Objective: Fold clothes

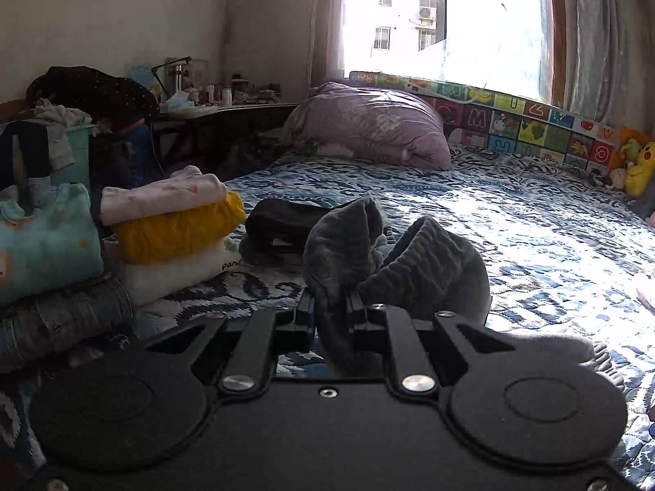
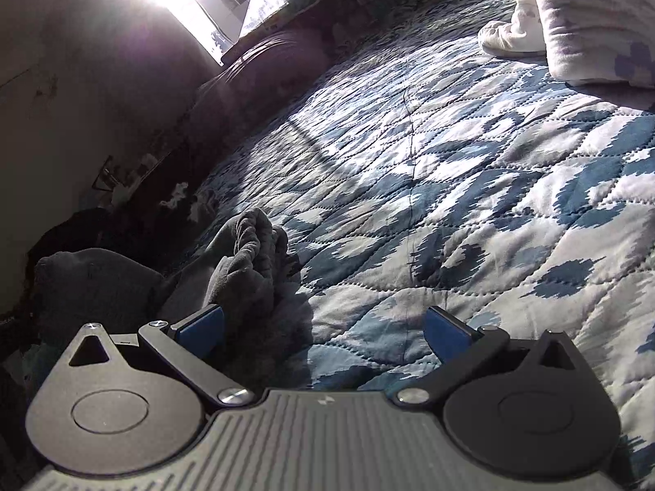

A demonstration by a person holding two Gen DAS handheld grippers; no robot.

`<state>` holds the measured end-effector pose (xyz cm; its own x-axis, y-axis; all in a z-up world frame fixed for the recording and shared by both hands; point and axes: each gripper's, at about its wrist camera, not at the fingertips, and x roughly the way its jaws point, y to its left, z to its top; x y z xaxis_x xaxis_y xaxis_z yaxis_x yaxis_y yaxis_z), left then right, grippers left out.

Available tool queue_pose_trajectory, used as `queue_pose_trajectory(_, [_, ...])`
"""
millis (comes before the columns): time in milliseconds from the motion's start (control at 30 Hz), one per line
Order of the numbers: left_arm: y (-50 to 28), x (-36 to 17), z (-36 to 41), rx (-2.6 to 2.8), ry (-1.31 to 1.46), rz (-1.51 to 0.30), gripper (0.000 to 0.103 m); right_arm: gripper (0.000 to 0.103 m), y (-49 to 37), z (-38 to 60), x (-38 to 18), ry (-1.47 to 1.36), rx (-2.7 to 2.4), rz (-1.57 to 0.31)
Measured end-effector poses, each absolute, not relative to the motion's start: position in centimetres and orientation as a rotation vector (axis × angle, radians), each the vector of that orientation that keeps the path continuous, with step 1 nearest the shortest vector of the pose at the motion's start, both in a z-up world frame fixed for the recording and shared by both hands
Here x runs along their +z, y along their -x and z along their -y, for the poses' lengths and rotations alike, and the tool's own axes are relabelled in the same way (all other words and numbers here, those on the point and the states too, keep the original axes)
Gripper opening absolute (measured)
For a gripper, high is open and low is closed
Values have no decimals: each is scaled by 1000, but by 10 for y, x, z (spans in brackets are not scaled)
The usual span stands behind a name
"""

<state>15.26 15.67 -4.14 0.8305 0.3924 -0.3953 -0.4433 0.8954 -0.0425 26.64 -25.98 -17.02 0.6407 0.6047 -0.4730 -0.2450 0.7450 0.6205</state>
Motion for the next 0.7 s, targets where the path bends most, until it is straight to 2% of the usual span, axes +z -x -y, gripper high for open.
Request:
queue_pose_trajectory(433, [-160,-76,-223,578,164,-466,12,103,-261,243,-169,-467,584,-732])
queue_pose_trajectory(600, [-166,-95,-248,606,267,-525,12,103,-260,241,-169,-453,586,-732])
queue_pose_trajectory(667, [-165,-101,-259,618,331,-551,13,103,-260,240,-170,-446,586,-731])
queue_pose_trajectory(700, [-164,-105,-264,624,364,-564,19,103,-259,240,-170,-444,586,-731])
